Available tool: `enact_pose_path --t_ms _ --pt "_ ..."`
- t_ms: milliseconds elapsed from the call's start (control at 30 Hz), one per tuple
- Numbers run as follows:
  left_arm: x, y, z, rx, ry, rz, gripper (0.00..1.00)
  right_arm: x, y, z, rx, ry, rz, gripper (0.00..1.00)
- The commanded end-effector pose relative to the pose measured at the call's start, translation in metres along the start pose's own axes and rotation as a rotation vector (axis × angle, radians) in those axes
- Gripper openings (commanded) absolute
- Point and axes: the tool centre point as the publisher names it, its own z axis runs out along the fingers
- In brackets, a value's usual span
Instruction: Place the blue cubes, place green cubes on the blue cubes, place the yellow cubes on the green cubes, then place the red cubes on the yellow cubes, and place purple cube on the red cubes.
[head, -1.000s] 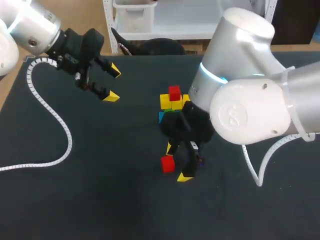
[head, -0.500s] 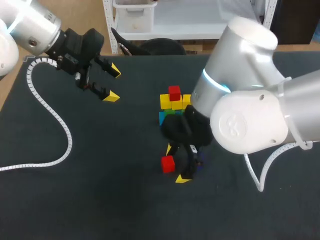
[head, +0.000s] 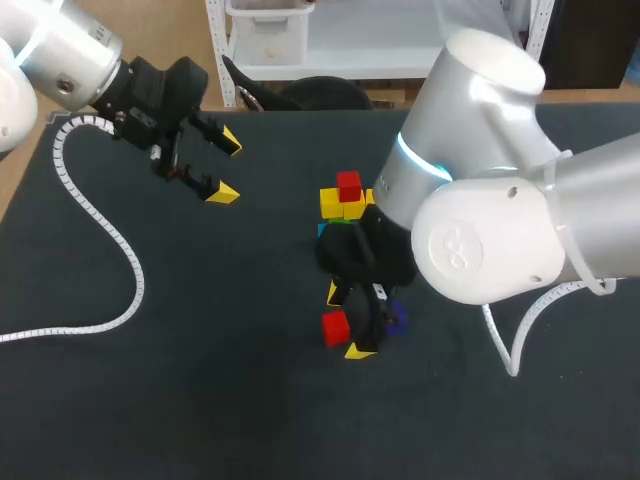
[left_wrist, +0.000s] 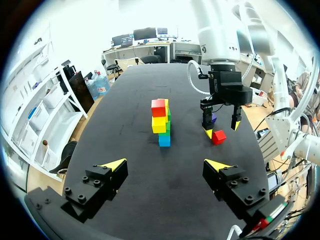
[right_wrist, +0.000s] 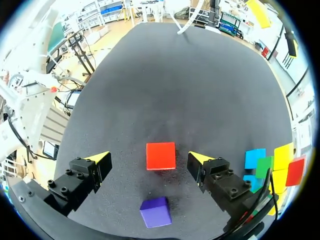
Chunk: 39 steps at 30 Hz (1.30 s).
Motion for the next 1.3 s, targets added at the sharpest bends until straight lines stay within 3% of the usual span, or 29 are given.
enact_pose_path --t_ms 33,367,467,533,567,833,933,1000,1300 --pt "0.001 0.001 0.0 0.002 -0.002 0.003 1.0 0.0 0.0 0.003 0.009 0.005 0.008 1.0" --pt "0.001 0.001 0.0 0.002 -0.002 0.003 1.0 0.001 -0.002 0.01 0.009 0.022 0.02 0.98" --pt "0.001 0.001 0.0 0.002 -0.002 0.003 1.0 0.001 -0.002 0.01 0.016 0.026 0.019 0.82" --pt "0.001 0.001 0.0 0.002 -0.002 0.003 1.0 0.001 -0.002 0.009 0.024 0.026 0.021 0.56" --pt "0.001 0.001 0.0 0.002 -0.002 0.003 1.0 0.001 -0.002 0.009 0.026 0.025 0.023 0.49" --pt "0.001 0.001 0.0 0.002 -0.002 0.003 1.0 0.003 -0.003 0.012 0.029 0.033 0.034 0.31" --pt "0.001 0.001 0.0 0.002 -0.002 0.003 1.0 0.004 -0.002 0.013 0.031 0.036 0.039 0.17" --pt "0.001 0.001 0.0 0.002 -0.002 0.003 1.0 0.004 -0.002 0.012 0.037 0.038 0.041 0.0" --pt "0.001 0.001 0.0 0.002 -0.002 0.003 1.0 0.012 0.008 -0.009 0.063 0.01 0.039 0.0"
